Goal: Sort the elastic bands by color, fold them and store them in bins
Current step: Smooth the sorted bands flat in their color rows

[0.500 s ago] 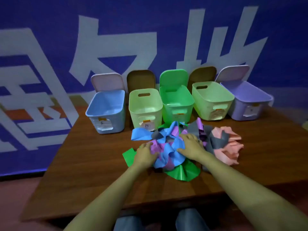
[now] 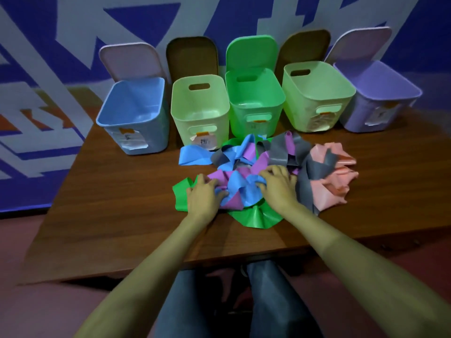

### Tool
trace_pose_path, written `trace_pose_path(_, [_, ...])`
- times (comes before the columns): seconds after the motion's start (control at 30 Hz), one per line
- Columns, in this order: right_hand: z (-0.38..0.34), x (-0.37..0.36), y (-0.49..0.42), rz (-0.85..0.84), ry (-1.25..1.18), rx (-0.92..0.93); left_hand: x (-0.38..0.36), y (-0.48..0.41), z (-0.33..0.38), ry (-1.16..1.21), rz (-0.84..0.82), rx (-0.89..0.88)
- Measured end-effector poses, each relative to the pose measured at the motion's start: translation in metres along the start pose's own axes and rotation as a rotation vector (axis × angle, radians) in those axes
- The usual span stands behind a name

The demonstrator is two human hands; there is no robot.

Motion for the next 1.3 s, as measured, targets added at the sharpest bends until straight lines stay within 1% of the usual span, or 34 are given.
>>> trace_pose_path(0.1, [-0.002,0.022,-0.006,0.192,-0.041,0.029,0.008,0.002,0.008,0.058,0.031,0.010])
trace_pose_path(0.17, [-0.003,0.033,-0.013,0.238,-0.127,0.058,0.011,0.002,0.009,0.087,0.036,0.025])
trace_pose_path(0.23, [-0.005,0.040,-0.025,0.211,-0.324,0.065,0.015,-0.001,0.011,-0.008,0.098,0.049])
trace_pose_path(0.3, [-0.006,0.046,-0.038,0.127,-0.580,-0.007,0.018,-0.009,0.014,-0.102,0.121,0.089])
trace_pose_path(0.33, [-0.006,0.048,-0.044,0.104,-0.659,-0.035,0.018,-0.012,0.018,-0.087,0.129,0.075])
trace_pose_path(0.37, [-0.006,0.051,-0.048,0.109,-0.707,-0.046,0.021,-0.015,0.025,0.022,0.167,0.032])
trace_pose_path(0.4, [-0.007,0.055,-0.052,0.117,-0.744,-0.045,0.024,-0.018,0.030,0.228,0.211,0.007])
trace_pose_path(0.43, [-0.007,0.059,-0.055,0.123,-0.763,-0.042,0.028,-0.018,0.035,0.471,0.242,0.023])
trace_pose_path(0.47, [-0.007,0.062,-0.057,0.121,-0.778,-0.044,0.031,-0.016,0.039,0.679,0.255,0.068])
trace_pose_path(0.5, [-0.006,0.064,-0.059,0.109,-0.791,-0.046,0.031,-0.015,0.044,0.795,0.244,0.107])
trace_pose_path(0.53, [-0.005,0.065,-0.061,0.099,-0.802,-0.045,0.031,-0.015,0.051,0.830,0.199,0.101])
trace_pose_path(0.57, [-0.004,0.065,-0.062,0.087,-0.794,-0.045,0.027,-0.014,0.058,0.779,0.128,0.058])
trace_pose_path(0.6, [-0.003,0.068,-0.061,0.083,-0.783,-0.043,0.021,-0.015,0.062,0.671,0.055,0.006])
trace_pose_path(0.67, [0.000,0.071,-0.060,0.103,-0.757,-0.027,0.009,-0.017,0.063,0.391,-0.029,-0.072])
trace_pose_path(0.7, [0.003,0.074,-0.059,0.117,-0.740,-0.021,0.008,-0.019,0.060,0.333,-0.016,-0.065])
trace_pose_path(0.73, [0.005,0.078,-0.058,0.135,-0.731,-0.018,0.011,-0.021,0.055,0.353,0.040,-0.039])
trace_pose_path(0.83, [0.011,0.095,-0.057,0.191,-0.733,-0.026,0.037,-0.022,0.050,0.522,0.198,0.010])
trace_pose_path(0.9, [0.008,0.107,-0.056,0.219,-0.726,-0.022,0.058,-0.025,0.053,0.601,0.234,-0.028])
trace_pose_path(0.97, [0.000,0.118,-0.058,0.239,-0.739,-0.012,0.081,-0.025,0.061,0.648,0.233,-0.052])
trace_pose_path(1.07, [-0.017,0.135,-0.065,0.267,-0.738,0.016,0.098,-0.038,0.064,0.737,0.155,0.020])
trace_pose_path(1.2, [-0.029,0.162,-0.076,0.351,-0.709,0.023,0.111,-0.057,0.060,1.093,-0.003,0.193])
trace_pose_path(1.27, [-0.027,0.172,-0.084,0.409,-0.686,0.004,0.124,-0.061,0.064,1.206,-0.062,0.184])
trace_pose_path(1.3, [-0.026,0.176,-0.088,0.426,-0.667,-0.010,0.132,-0.063,0.066,1.207,-0.085,0.149])
Point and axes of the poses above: each hand's wrist, its own y-axis away from the middle knuckle, its own x-axis out of the back of the hand, z = x × y, the point moved 5 cm from there along -y, towards the middle knuckle, and after that the axes turned 3 degrees about x, right-handed, at the moved point
